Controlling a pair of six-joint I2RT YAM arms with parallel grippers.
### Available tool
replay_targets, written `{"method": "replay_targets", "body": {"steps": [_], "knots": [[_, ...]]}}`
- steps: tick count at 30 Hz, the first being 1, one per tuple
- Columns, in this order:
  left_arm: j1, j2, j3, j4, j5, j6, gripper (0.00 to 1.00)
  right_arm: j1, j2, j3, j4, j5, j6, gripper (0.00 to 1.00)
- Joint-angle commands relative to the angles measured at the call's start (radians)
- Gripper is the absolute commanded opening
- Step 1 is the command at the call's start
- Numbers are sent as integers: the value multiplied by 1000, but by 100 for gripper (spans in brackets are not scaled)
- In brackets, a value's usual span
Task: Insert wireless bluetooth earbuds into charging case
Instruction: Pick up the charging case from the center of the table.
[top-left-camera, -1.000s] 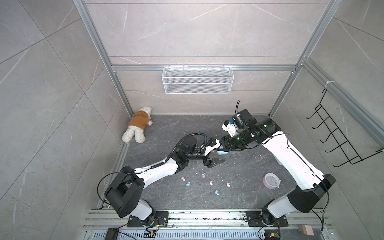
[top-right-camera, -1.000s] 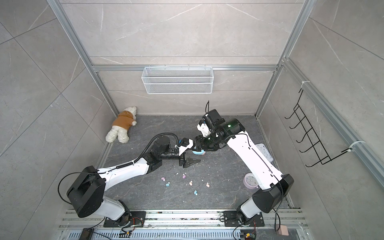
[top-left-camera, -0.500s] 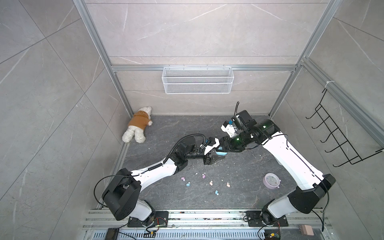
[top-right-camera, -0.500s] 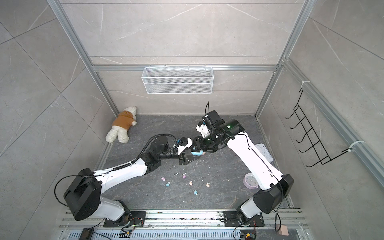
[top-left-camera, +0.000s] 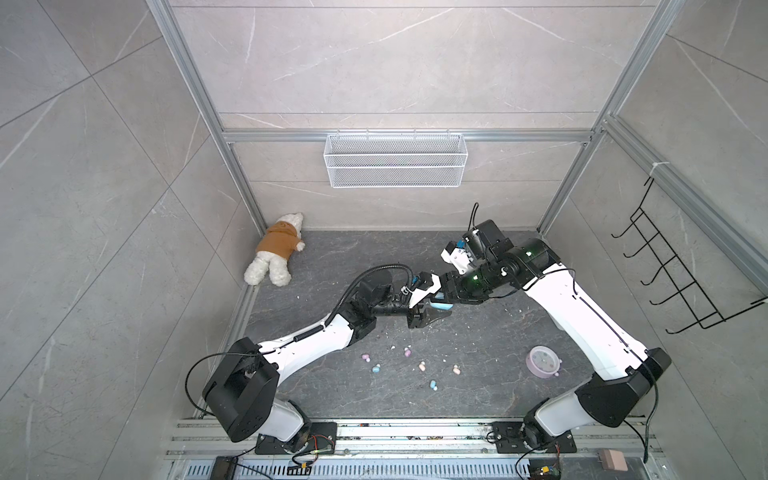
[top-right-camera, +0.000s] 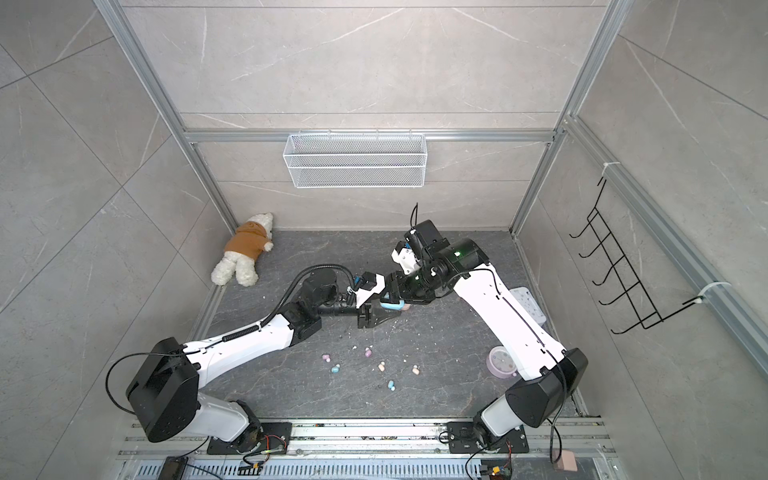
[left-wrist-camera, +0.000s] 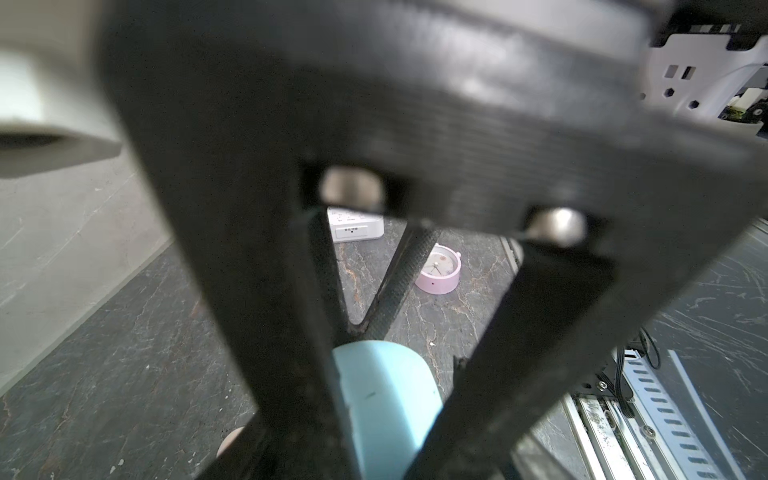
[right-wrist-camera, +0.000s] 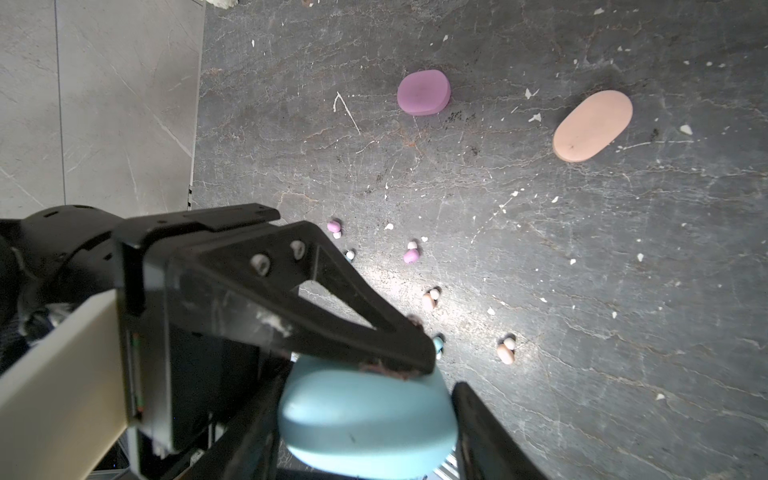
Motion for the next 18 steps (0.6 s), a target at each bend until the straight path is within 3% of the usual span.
{"method": "replay_targets", "body": {"steps": [1,9,14,18], "knots": [[-6,8,19,-5,20,35,58,7,-29,31,-5,2,7,46],[-6,-4,0,41,-8,27,56,5,-29,16,-1,-2,7,46],[-6,-3,9,21,0,40,47,5,-29,17,9,-3,12,46],[-6,-4,7,-13,6,62,48,4,-25,34,5,5,13,46]]}}
